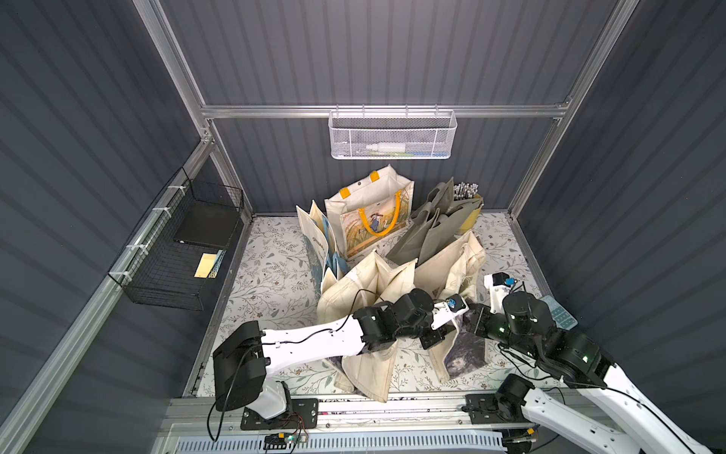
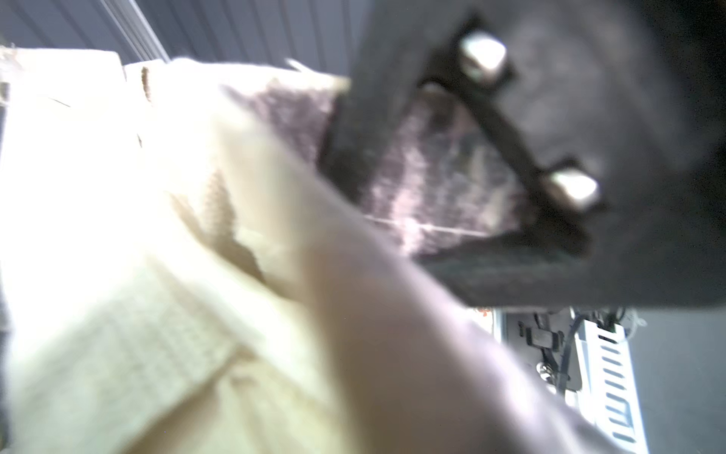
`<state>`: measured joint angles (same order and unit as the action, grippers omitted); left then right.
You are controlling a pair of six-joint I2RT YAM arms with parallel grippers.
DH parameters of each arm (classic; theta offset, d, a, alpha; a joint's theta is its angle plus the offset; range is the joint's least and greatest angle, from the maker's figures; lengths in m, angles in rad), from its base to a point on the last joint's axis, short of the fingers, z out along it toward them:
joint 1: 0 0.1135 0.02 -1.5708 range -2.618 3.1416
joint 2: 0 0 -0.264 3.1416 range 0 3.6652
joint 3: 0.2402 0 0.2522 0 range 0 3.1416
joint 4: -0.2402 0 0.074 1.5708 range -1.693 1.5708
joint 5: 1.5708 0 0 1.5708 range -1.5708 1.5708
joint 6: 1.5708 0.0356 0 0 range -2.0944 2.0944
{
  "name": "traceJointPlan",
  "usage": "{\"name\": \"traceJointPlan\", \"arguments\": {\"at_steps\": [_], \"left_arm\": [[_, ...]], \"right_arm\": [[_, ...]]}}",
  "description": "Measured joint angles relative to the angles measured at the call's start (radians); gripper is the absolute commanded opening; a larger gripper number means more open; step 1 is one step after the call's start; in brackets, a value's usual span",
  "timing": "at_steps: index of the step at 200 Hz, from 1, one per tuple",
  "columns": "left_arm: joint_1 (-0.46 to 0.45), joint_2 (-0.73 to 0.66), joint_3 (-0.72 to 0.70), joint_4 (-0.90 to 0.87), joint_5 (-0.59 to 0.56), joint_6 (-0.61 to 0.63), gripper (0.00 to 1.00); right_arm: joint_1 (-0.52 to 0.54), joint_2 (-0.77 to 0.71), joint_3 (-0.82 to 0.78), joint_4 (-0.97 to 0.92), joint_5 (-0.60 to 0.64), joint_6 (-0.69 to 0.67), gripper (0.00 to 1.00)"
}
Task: Put away the canvas bag
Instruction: Press the canvas bag at the center of the board.
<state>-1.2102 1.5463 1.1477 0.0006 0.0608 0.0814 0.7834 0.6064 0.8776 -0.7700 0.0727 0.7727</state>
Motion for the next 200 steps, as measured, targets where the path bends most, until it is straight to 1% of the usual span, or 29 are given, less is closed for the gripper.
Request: {"name": "traceJointPlan", "arguments": {"at_steps": [7,20,30,50,69,86,116,140,146,171,200], "left_arm": [[0.000,-0.003,0.000,0.001,0.000,0.000,0.37],[0.000,-0.014,-0.010,0.005,0.000,0.000,0.38],[0.000,-0.032,-0.031,0.012,0.002,0.000,0.38],[0.000,-0.093,-0.108,0.027,0.009,0.000,0.40],[0.000,-0.158,-0.167,0.029,0.029,0.001,0.41],[0.000,-0.193,-0.188,0.040,0.043,0.001,0.42],[0.000,-0.196,-0.195,0.054,0.072,-0.014,0.45],[0.001,-0.217,-0.240,0.080,0.082,-0.043,0.46],[0.001,-0.220,-0.246,0.078,0.085,-0.050,0.49],[0.000,-0.221,-0.240,0.050,0.092,-0.073,0.50],[-0.008,-0.221,-0.240,0.031,0.094,-0.102,0.52]], "right_arm": [[0.000,-0.004,-0.001,0.008,-0.010,-0.015,0.17],[0.000,-0.009,-0.007,0.027,-0.035,-0.039,0.19],[0.000,-0.009,-0.016,0.047,-0.055,-0.047,0.19],[0.001,-0.008,-0.042,0.069,-0.080,-0.064,0.16],[0.002,-0.013,-0.060,0.074,-0.082,-0.067,0.15],[0.002,-0.016,-0.063,0.079,-0.082,-0.066,0.14],[0.002,0.010,-0.063,0.093,-0.088,-0.060,0.12],[0.003,0.056,-0.051,0.097,-0.089,-0.055,0.11],[0.003,0.068,-0.046,0.097,-0.087,-0.055,0.11],[0.003,0.110,-0.020,0.102,-0.068,-0.055,0.12],[0.003,0.119,-0.007,0.116,-0.046,-0.056,0.12]]}}
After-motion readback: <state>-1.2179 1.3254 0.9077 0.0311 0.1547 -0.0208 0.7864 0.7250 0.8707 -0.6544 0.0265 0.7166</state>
